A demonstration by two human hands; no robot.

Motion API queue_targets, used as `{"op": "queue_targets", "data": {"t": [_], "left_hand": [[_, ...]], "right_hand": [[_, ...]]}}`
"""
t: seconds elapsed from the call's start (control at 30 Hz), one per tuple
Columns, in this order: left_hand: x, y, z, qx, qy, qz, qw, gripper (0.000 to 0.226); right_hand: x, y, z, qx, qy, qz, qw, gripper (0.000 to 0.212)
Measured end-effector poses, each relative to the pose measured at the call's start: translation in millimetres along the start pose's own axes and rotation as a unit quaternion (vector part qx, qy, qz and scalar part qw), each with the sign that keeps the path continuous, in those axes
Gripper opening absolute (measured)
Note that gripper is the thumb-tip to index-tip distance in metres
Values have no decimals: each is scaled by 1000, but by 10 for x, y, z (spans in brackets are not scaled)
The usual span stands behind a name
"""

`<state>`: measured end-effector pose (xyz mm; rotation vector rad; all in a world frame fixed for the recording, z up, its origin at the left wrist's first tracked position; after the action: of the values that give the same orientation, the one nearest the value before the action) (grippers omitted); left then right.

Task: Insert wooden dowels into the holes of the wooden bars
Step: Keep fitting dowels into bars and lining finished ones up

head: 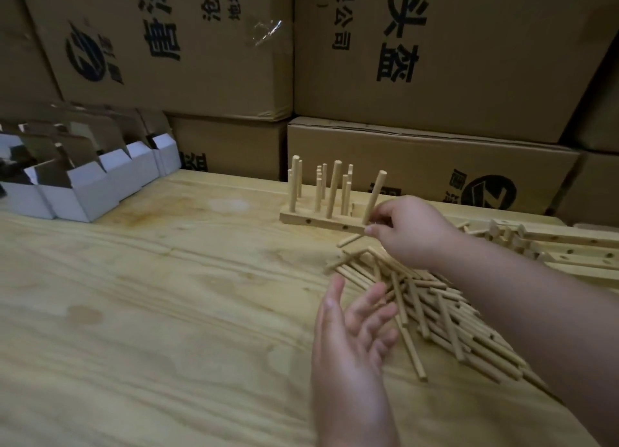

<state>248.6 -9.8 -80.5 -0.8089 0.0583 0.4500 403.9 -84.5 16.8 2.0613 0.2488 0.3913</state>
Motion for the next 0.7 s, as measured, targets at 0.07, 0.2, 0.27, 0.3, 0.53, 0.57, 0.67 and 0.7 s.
{"op": "queue_targets", "data": {"t": [0.07, 0.2, 0.27, 0.3, 0.53, 0.57, 0.67, 0.7], "left_hand": [[12, -13, -2, -14, 13, -5, 1000, 37], [1, -3, -1, -38, 23, -15, 999, 39], [-11, 11, -5, -44, 24, -11, 999, 39], [-14, 15, -4, -44, 25, -9, 999, 39], [-28, 30, 38, -10, 11, -3, 1000, 43], [-29, 36, 51, -3, 7, -1, 1000, 42], [-32, 55, 73, 20, -2, 5, 1000, 39], [-32, 61, 74, 25, -3, 7, 1000, 38]], "right_hand": [[239, -100, 29, -27, -6, -6, 1000, 20], [536, -325, 105, -52, -28, -21, 998, 22], [616, -443, 112, -70, -33, -35, 996, 23], [651, -495, 108, -79, -33, -42, 995, 24], [776, -630, 220, -115, -53, -43, 991, 22], [781, -620, 247, -114, -57, -36, 991, 22], [788, -574, 297, -108, -53, -7, 993, 20], [793, -555, 300, -107, -45, 5, 993, 20]]}}
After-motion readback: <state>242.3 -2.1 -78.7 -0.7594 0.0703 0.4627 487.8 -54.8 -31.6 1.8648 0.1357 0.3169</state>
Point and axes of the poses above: each hand's wrist, its own x-axis towards the middle knuckle, its own y-axis out of the back of the hand, z = x × y, the point moved 9 cm from there along x, towards the middle knuckle, and after that the axes turned 2 degrees about x, right-handed, at the moved point
